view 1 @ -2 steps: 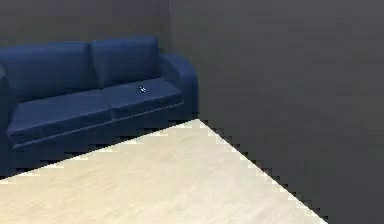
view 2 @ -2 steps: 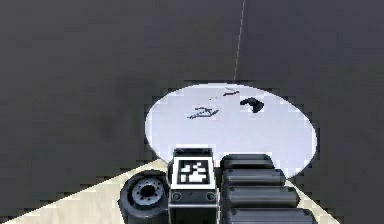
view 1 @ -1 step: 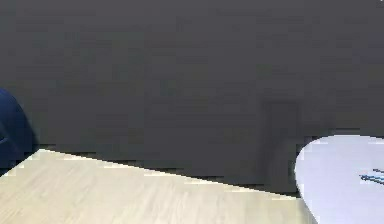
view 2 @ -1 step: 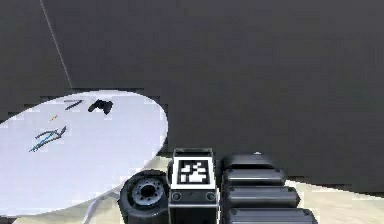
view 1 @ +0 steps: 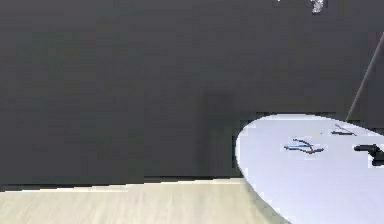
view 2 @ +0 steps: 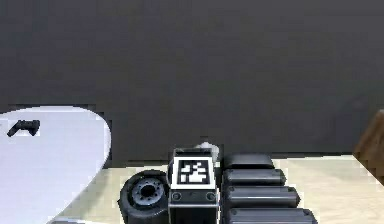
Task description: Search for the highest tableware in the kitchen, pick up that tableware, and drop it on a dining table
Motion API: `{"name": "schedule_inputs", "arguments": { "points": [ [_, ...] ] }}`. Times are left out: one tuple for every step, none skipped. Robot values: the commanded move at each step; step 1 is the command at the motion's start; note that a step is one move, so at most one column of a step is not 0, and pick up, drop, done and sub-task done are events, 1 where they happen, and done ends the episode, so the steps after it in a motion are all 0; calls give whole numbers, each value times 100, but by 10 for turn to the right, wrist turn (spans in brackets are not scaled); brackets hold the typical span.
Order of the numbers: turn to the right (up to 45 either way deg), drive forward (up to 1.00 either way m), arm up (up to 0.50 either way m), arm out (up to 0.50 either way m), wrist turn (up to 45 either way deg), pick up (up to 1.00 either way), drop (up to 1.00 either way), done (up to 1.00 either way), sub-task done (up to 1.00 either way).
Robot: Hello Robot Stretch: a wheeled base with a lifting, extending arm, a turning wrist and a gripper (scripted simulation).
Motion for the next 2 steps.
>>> {"name": "schedule_inputs", "arguments": {
  "points": [
    [-450, 0, 0, 0, 0, 0, 0, 0, 0],
    [-450, 0, 0, 0, 0, 0, 0, 0, 0]
  ]
}}
